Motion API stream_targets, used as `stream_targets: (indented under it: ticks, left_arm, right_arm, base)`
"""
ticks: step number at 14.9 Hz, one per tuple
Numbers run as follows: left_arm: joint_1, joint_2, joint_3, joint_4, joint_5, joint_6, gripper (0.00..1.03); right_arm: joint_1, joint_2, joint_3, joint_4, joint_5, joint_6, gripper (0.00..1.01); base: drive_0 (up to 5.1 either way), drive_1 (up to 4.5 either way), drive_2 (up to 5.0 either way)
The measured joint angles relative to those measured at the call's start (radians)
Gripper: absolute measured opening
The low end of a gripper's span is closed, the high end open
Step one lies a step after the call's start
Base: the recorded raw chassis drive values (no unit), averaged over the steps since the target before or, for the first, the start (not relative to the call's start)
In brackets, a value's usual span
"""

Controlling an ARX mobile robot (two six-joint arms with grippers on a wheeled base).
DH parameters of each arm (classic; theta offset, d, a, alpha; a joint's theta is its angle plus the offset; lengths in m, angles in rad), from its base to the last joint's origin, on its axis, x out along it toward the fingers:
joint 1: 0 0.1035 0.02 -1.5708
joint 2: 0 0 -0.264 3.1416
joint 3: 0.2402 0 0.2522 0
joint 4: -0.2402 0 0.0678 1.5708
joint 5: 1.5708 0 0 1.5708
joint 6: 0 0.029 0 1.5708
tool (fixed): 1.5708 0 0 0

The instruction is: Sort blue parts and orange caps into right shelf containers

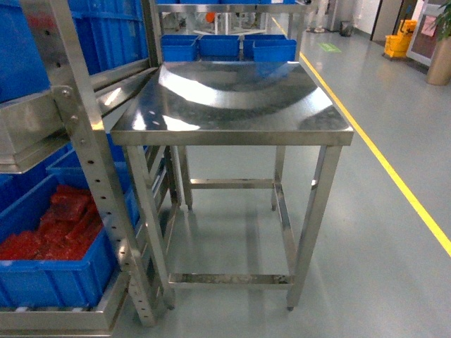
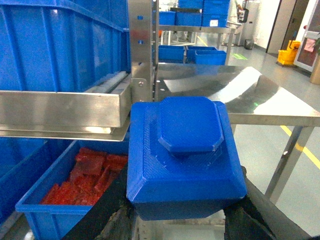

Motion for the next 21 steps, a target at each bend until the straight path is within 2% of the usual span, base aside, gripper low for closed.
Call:
stream_targets:
  ticks: [21]
  left_arm:
    - [0.000, 0.000, 0.000, 0.000, 0.000, 0.000, 0.41]
  right_arm:
    - [0.000, 0.000, 0.000, -0.004, -0.002, 0.000, 0.44]
  base:
    - [-5.0, 2.44, 2.4]
